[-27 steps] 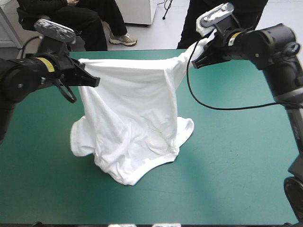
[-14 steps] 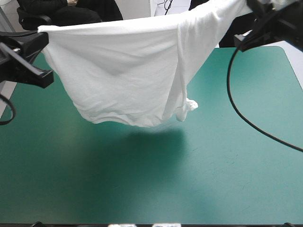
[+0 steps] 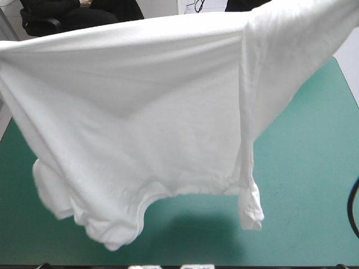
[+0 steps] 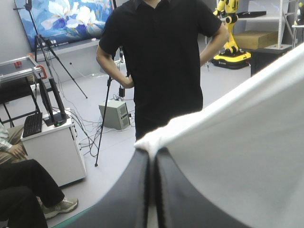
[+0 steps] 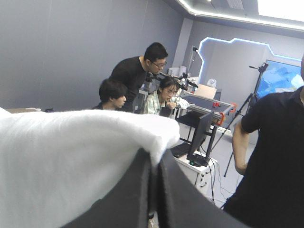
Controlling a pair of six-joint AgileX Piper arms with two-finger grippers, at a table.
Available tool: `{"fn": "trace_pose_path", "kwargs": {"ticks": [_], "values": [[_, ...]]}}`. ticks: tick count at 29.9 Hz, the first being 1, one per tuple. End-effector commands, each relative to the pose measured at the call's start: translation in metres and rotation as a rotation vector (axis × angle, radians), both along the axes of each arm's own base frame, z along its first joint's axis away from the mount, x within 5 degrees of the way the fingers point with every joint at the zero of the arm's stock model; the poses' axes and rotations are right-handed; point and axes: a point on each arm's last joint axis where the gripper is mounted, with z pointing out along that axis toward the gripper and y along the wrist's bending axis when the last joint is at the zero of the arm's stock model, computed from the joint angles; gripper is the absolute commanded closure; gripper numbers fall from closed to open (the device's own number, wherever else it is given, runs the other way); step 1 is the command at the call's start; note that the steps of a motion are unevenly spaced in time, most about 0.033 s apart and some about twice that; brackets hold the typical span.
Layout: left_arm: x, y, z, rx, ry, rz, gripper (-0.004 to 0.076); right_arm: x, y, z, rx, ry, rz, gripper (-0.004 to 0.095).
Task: Fold the cloth
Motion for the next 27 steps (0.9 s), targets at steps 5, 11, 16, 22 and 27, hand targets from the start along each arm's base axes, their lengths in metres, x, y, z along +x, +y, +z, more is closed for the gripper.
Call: {"fn": "trace_pose_path", "kwargs": {"ticks": [5, 11, 16, 22, 27], "values": [[0.021, -0.008, -0.003, -0.005, 0.038, 0.017, 0.0741, 0.008, 0.003, -0.007, 0.005, 0.043, 0.001, 0.0925], [0.073, -0.032, -0.034, 0.074, 0.248, 0.036, 0.0741, 0.059, 0.021, -0.049, -0.090, 0.286, -0.003, 0.0925], [0.126, -0.057, -0.072, 0.156, 0.425, 0.043, 0.0741, 0.104, 0.032, -0.093, -0.159, 0.429, -0.052, 0.0925], [0.194, -0.089, -0.124, 0.243, 0.603, 0.051, 0.0741, 0.159, 0.043, -0.133, -0.255, 0.528, -0.142, 0.0925], [0.246, -0.110, -0.161, 0.280, 0.677, 0.106, 0.0741, 0.215, 0.052, -0.164, -0.345, 0.616, -0.241, 0.0925]]}}
